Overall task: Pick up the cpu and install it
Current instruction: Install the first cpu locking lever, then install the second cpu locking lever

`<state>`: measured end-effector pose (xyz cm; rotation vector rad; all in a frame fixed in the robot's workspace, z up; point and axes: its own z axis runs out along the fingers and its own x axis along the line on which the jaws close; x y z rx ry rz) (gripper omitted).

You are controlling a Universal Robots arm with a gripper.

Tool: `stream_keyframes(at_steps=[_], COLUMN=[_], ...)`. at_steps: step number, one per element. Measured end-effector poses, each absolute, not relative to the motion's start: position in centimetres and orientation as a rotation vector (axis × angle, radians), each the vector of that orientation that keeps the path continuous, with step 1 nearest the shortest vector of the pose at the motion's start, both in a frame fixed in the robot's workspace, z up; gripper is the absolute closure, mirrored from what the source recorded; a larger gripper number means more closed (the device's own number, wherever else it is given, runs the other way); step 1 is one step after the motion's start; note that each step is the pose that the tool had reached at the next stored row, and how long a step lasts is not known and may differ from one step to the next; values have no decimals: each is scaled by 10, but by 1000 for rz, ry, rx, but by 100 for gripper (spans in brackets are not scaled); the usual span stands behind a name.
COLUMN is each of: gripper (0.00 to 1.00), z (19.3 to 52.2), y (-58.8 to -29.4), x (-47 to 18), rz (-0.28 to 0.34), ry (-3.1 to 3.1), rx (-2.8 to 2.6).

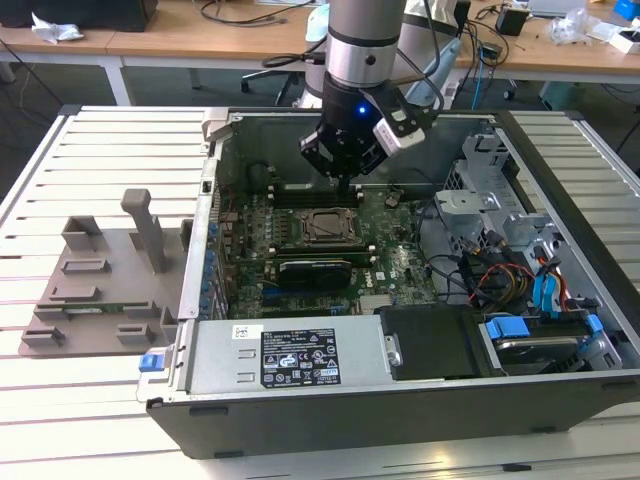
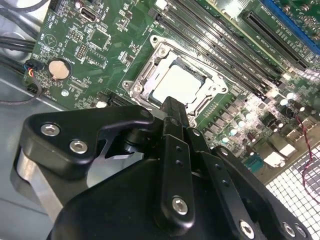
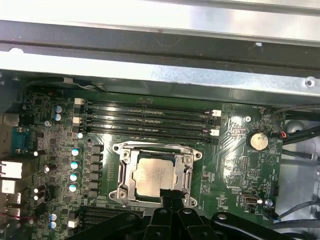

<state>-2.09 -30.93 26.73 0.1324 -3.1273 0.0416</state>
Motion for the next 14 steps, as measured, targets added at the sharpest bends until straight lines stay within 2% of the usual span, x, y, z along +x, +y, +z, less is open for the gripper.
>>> stream_keyframes(at_steps=[14], gripper=[89], z=[268], y=[-315], x=[-21], rz=[42], ry=[-3127], rx=[132])
